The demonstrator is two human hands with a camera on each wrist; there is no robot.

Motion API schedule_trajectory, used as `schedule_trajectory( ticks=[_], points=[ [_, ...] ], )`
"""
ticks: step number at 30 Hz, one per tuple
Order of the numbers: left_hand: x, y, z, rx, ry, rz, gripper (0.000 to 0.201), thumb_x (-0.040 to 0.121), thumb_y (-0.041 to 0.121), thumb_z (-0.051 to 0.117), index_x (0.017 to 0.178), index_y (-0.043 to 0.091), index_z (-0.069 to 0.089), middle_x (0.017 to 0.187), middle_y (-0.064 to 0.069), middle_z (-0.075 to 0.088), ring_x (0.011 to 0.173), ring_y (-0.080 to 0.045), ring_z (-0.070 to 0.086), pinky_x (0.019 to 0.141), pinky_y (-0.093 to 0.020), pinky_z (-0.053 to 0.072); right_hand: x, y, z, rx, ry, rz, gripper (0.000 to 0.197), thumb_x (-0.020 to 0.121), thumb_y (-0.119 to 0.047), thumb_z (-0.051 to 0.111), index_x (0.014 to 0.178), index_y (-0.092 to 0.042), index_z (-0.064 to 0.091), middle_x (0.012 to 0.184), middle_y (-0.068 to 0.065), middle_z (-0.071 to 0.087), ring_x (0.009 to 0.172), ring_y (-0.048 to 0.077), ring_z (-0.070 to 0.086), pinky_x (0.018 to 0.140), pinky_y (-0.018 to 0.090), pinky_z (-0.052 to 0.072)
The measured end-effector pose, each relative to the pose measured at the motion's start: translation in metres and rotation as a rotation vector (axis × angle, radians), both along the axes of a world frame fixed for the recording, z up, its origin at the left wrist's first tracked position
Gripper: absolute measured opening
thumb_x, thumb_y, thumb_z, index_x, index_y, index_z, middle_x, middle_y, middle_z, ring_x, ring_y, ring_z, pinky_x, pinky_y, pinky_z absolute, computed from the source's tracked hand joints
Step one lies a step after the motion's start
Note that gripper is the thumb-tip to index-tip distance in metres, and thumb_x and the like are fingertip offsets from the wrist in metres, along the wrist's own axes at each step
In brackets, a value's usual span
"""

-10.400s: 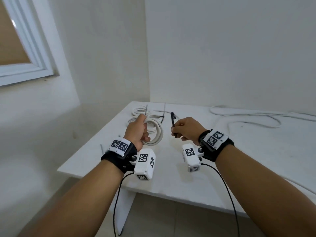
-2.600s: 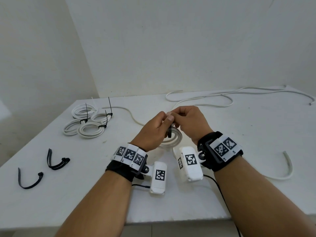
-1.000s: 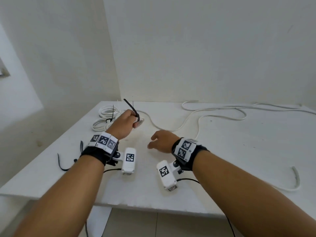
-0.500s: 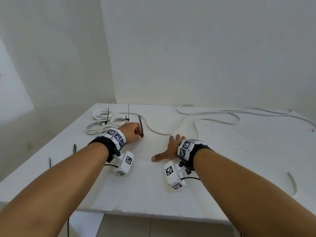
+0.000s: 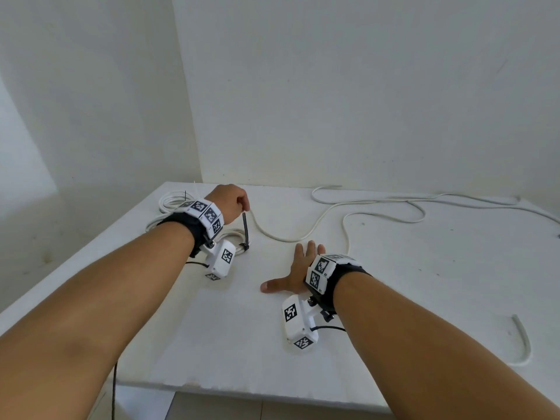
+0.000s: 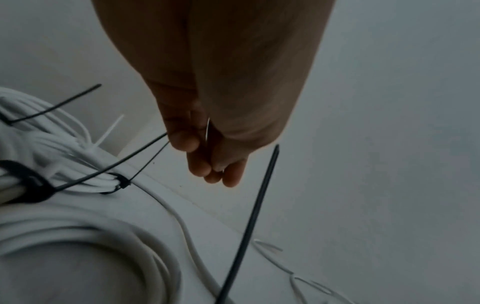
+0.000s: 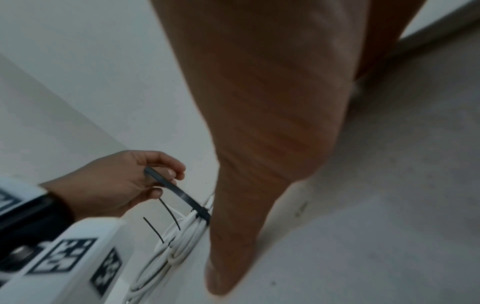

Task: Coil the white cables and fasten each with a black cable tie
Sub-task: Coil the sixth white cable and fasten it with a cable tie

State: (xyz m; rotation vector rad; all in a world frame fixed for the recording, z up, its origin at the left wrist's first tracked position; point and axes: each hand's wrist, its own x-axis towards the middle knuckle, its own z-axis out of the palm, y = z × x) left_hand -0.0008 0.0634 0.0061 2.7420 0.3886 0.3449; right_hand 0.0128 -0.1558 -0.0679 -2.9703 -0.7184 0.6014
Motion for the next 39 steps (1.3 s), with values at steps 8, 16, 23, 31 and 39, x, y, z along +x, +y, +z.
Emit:
schedule_trajectory(
  ticks=[8,16,23,31,39],
  points=[
    [0.063,-0.013,-0.006,0.304,0.298,-0.11,0.041,0.088,-0.002,0.047,0.11,0.023,0.07,0.122,0.002,0.065,0.109,-0.019,0.061,0.084,-0.026,0.049,0.002,0.001,-0.005,0.034,0.049,0.002,0.141,0.061,-0.093,0.053,0.153,-0.017,-0.022,0.161,0.01,-0.029,0.148,0.033,-0.027,0.12,0.059,-0.003],
    [0.082,-0.011,-0.016,0.499,0.533,-0.15,0.036,0.087,-0.002,0.056,0.115,0.013,0.072,0.125,-0.005,0.065,0.114,-0.024,0.061,0.075,-0.02,0.04,0.005,0.003,-0.008,0.02,0.076,0.012,0.144,0.058,-0.094,0.053,0.152,-0.017,-0.024,0.16,0.01,-0.032,0.147,0.034,-0.028,0.119,0.062,-0.006],
    [0.086,-0.007,-0.016,0.539,0.556,-0.144,0.027,0.084,0.006,0.065,0.107,0.016,0.075,0.116,-0.004,0.069,0.107,-0.023,0.064,0.075,-0.021,0.044,0.002,0.0,-0.005,0.016,0.071,0.013,0.142,0.06,-0.094,0.052,0.153,-0.018,-0.024,0.159,0.009,-0.032,0.147,0.033,-0.029,0.114,0.063,-0.012],
    [0.084,0.007,0.0,0.408,0.339,-0.154,0.013,0.085,0.02,0.072,0.098,0.02,0.07,0.107,0.002,0.068,0.098,-0.018,0.061,0.075,-0.024,0.043,0.005,0.002,-0.008,0.019,0.068,0.015,0.143,0.059,-0.095,0.052,0.152,-0.018,-0.024,0.159,0.01,-0.032,0.147,0.034,-0.028,0.116,0.063,-0.011],
    [0.067,0.005,0.038,0.386,0.118,-0.091,0.014,0.093,0.046,0.059,0.09,0.033,0.062,0.091,0.012,0.059,0.093,-0.017,0.056,0.084,-0.034,0.035,0.004,0.001,-0.007,0.039,0.051,0.013,0.143,0.059,-0.094,0.053,0.153,-0.017,-0.023,0.16,0.009,-0.03,0.148,0.034,-0.025,0.119,0.061,-0.005]
  ],
)
